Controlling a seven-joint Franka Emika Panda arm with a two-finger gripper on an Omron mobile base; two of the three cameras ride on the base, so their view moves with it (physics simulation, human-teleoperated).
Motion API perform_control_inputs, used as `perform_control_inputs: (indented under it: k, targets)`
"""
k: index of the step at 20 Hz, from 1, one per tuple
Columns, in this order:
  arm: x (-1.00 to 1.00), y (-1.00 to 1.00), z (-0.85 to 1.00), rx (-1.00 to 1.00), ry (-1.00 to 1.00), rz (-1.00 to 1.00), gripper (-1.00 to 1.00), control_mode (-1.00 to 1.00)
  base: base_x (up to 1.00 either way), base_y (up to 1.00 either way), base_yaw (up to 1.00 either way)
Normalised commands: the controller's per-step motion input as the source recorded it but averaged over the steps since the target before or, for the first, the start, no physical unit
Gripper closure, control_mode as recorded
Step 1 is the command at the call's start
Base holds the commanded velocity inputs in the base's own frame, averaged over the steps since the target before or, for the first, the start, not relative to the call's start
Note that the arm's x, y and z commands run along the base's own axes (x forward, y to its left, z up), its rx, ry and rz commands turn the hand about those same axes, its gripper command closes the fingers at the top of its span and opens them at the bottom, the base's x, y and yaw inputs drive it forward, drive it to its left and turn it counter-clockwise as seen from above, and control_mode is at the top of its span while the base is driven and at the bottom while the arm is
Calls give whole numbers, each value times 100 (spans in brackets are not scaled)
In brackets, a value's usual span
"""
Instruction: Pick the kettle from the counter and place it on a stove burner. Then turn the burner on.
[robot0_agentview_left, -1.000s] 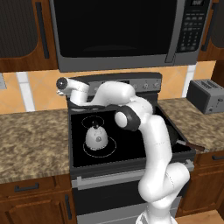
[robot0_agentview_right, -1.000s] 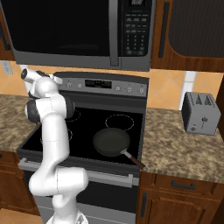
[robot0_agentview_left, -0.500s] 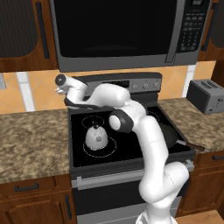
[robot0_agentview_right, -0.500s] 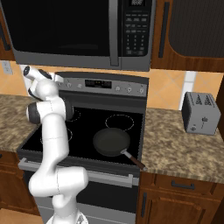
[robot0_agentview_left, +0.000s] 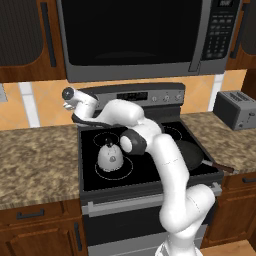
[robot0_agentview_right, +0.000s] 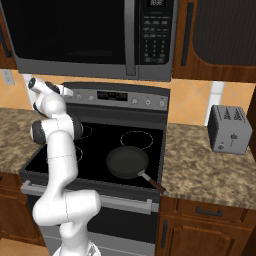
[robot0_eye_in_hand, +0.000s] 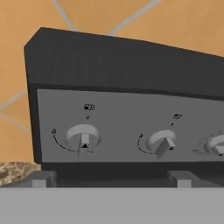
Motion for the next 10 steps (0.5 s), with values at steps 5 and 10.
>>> perform_control_inputs:
  k: [5,10]
  targets:
    - [24,0,0,0,0,0,-100,-100,0,0,0]
    - [22,2,0,0,0,0,-100,-100,0,0,0]
